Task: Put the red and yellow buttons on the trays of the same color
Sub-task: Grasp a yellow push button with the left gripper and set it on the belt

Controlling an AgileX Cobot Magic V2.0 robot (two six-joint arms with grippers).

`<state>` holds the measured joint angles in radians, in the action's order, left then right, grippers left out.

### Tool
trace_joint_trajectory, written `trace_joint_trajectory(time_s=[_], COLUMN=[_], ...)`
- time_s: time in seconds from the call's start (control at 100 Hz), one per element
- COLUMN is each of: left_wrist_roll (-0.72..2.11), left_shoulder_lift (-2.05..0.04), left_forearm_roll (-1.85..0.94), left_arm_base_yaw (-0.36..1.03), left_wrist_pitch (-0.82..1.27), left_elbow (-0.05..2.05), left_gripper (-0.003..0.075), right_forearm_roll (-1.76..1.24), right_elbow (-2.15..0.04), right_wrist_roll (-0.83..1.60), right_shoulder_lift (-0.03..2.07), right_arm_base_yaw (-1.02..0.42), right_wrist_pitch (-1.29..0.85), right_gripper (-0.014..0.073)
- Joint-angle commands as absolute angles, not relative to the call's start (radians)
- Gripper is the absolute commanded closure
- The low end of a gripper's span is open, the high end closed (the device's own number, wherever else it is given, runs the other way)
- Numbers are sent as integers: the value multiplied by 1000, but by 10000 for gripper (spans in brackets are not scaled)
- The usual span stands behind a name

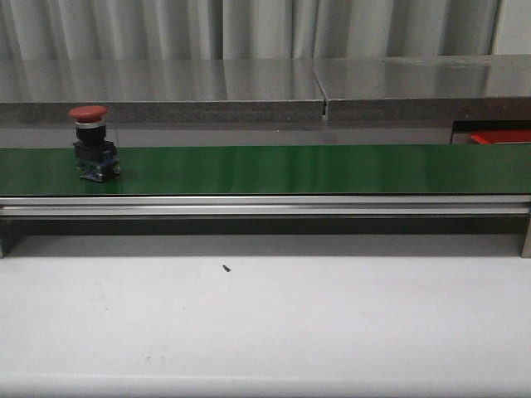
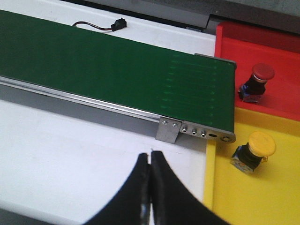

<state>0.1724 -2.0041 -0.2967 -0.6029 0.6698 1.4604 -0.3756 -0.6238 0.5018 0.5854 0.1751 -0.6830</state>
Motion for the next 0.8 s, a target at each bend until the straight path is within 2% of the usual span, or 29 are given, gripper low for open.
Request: trace_joint_trajectory(time_s=[0.0,0.32,0.48,0.79], left_wrist_roll=[164,236,273,294], left_shoulder_lift=[-1898,-1744,-1744,-1783], left_forearm_roll=[-338,-500,-529,-478], left_arm_base_yaw=[-603,-548,-462,-316], left_wrist_pitch=[644,688,793,806], left_elbow=[1490,1534,1613,1618], left_gripper=[739,739,739,739], right_forearm_roll=[-394,-394,-394,-394], right_elbow=[-648,-648,-648,-648], right_wrist_roll=[508,508,508,508], right_shoulder_lift=[584,584,584,584], right_arm_base_yaw=[172,172,172,172], right_wrist_pitch=[-624,-624,-624,-624], right_gripper=[660,660,660,660])
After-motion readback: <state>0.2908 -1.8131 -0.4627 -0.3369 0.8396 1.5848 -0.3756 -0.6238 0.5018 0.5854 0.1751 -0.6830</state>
